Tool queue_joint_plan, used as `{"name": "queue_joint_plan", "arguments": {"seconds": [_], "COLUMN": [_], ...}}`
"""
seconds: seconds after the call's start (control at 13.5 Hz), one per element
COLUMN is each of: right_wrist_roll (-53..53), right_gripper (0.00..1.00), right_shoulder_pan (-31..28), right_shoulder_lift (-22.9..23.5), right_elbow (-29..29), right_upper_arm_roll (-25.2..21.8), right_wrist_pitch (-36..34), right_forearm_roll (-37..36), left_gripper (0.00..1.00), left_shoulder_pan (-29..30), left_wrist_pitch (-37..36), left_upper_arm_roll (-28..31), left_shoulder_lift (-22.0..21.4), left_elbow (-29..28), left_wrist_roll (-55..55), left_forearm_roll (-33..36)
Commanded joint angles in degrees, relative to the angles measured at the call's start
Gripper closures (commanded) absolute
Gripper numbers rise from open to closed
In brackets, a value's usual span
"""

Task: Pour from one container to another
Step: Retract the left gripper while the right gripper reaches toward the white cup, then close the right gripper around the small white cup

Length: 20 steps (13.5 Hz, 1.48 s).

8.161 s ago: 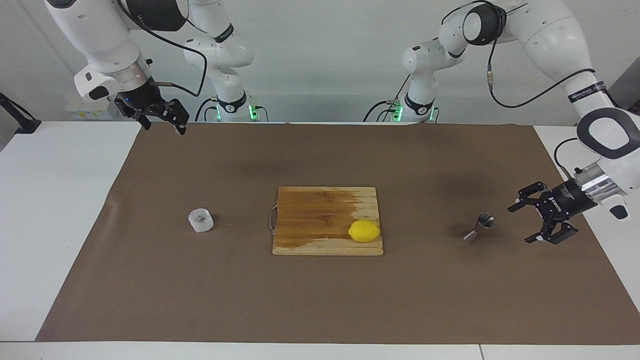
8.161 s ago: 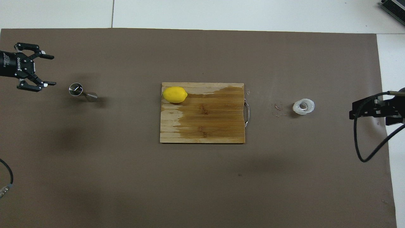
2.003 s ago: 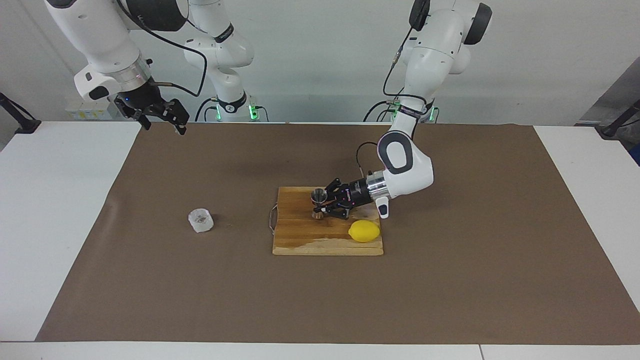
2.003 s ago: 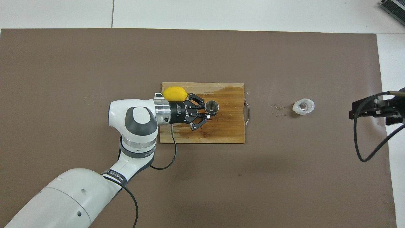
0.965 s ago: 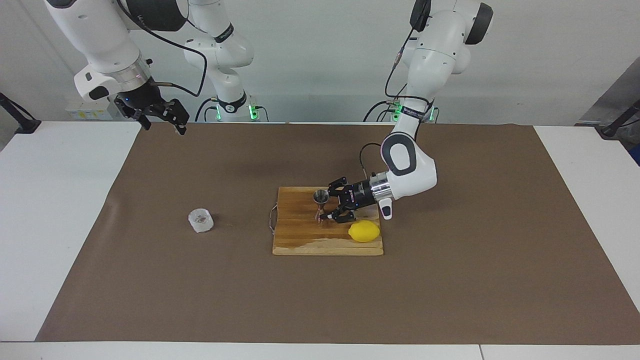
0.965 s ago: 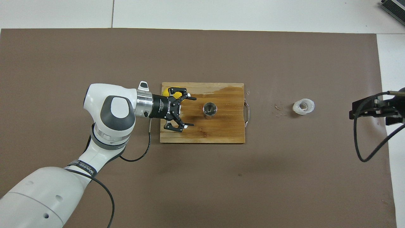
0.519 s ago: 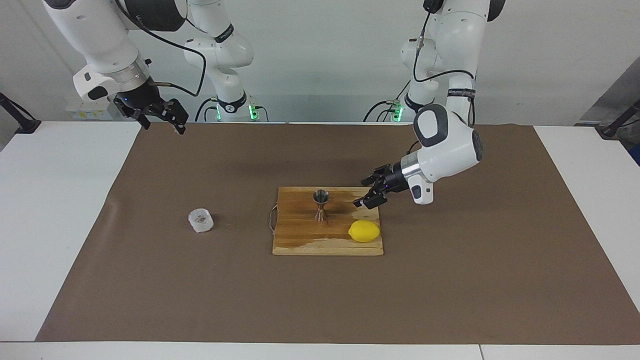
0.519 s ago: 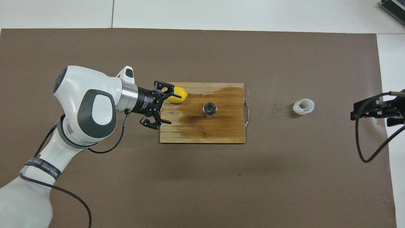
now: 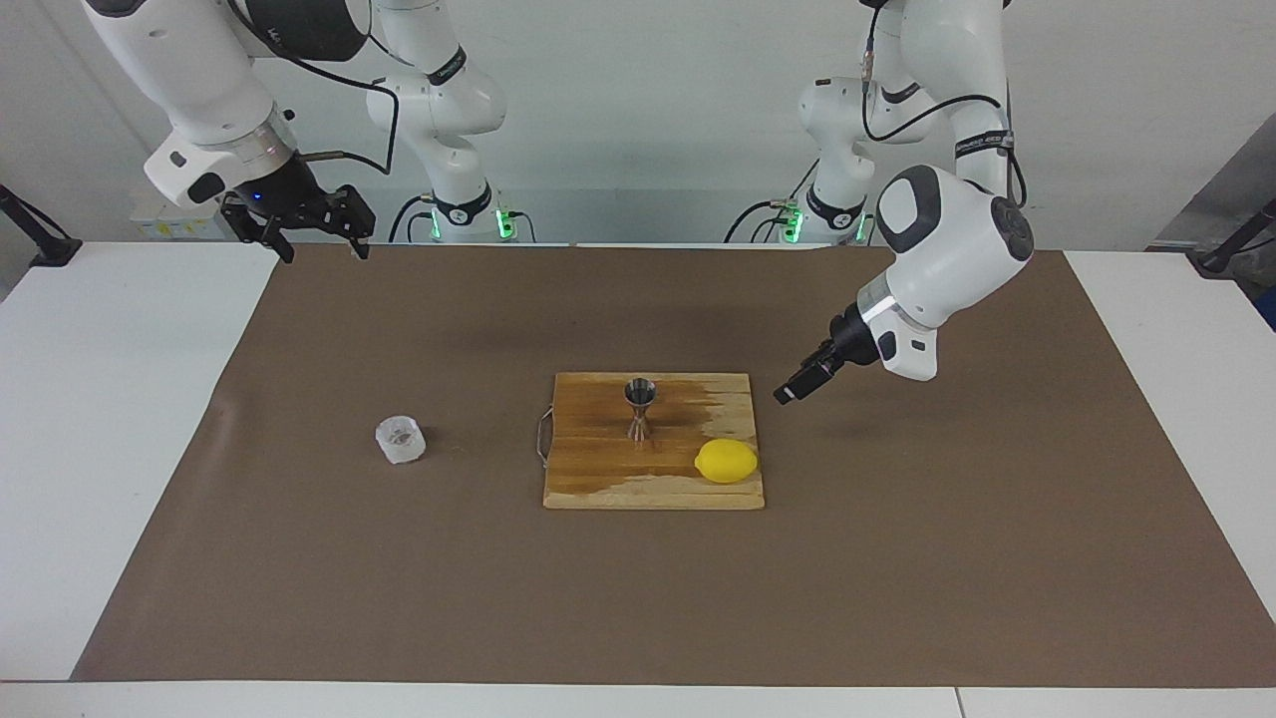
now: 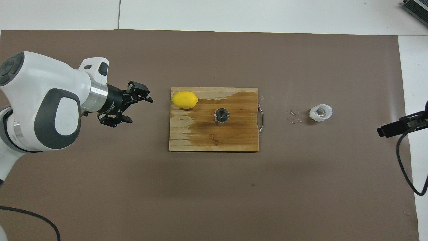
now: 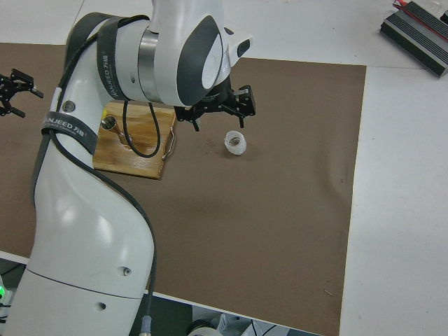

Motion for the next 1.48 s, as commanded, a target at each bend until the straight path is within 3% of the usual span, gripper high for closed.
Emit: {"name": "queue_joint_plan", "arguments": {"seconds": [0.0, 0.3, 0.59, 0.74, 0.96, 1.19, 1.41], "right_wrist_roll": [-19.67, -46.41, -70.49, -82.36, -88.81, -93.38, -102.07], "right_gripper": [0.00, 0.00, 0.00, 0.00, 0.00, 0.00, 0.00], "right_shoulder_pan": [-3.72, -9.79, -14.27, -14.99, -14.38, -13.15, -14.11], "right_shoulder_lift": [-4.11, -1.67, 7.01, 10.46, 14.59, 17.32, 22.93], "right_elbow": [-9.64, -15.10, -15.38, -15.47, -15.47, -15.47, -15.12], "right_upper_arm_roll": [-0.02, -0.11, -0.11, -0.02, -0.02, 0.24, 0.33], "right_wrist_pitch": [9.14, 17.85, 23.06, 26.91, 27.89, 28.69, 27.37], "right_forearm_roll": [0.64, 10.02, 26.17, 32.78, 42.10, 45.81, 52.31], "left_gripper": [0.00, 0.00, 0.00, 0.00, 0.00, 0.00, 0.00], "left_shoulder_pan": [1.13, 3.76, 8.33, 10.26, 10.27, 9.48, 8.61], "left_wrist_pitch": [-4.91, -8.89, -8.54, -9.93, -16.25, -21.09, -24.53], "left_upper_arm_roll": [-0.11, 0.06, 0.15, 0.06, -0.02, -0.11, -0.47], "left_shoulder_lift": [-2.39, -6.17, -9.17, -8.82, -7.68, -7.41, -8.55], "left_elbow": [0.75, -0.56, -0.31, 2.93, 10.75, 15.41, 15.52], "left_wrist_roll": [4.38, 21.06, 36.70, 38.50, 38.58, 38.58, 38.41], "left_forearm_roll": [10.37, 18.06, 18.50, 18.51, 20.95, 22.64, 22.46]}}
